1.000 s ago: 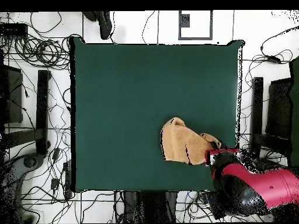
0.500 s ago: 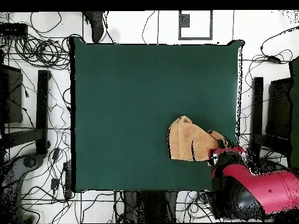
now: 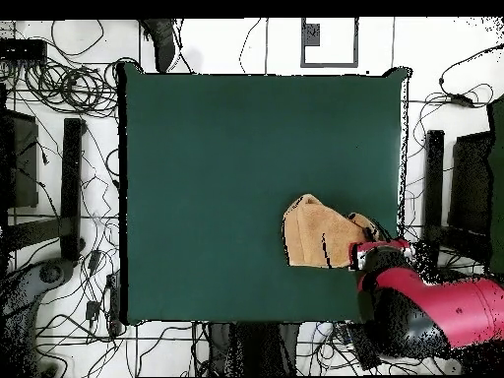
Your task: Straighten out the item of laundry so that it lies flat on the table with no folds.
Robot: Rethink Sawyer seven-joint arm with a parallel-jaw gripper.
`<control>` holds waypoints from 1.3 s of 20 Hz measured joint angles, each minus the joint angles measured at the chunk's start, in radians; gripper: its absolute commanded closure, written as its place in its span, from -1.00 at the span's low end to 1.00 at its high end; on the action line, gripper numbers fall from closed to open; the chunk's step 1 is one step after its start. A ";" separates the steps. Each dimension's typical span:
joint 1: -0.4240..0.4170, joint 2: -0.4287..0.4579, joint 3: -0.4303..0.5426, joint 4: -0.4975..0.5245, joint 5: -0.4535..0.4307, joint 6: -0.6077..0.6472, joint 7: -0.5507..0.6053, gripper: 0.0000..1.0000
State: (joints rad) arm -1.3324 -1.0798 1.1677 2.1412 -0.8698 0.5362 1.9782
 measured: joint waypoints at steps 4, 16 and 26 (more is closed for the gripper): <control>0.000 0.112 -0.006 -0.075 -0.007 0.033 -0.033 1.00; 0.000 0.325 -0.016 -0.210 -0.030 0.098 -0.217 1.00; 0.005 0.373 -0.016 -0.266 -0.030 0.148 -0.312 1.00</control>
State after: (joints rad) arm -1.3269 -0.7065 1.1514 1.8747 -0.8995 0.6838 1.6667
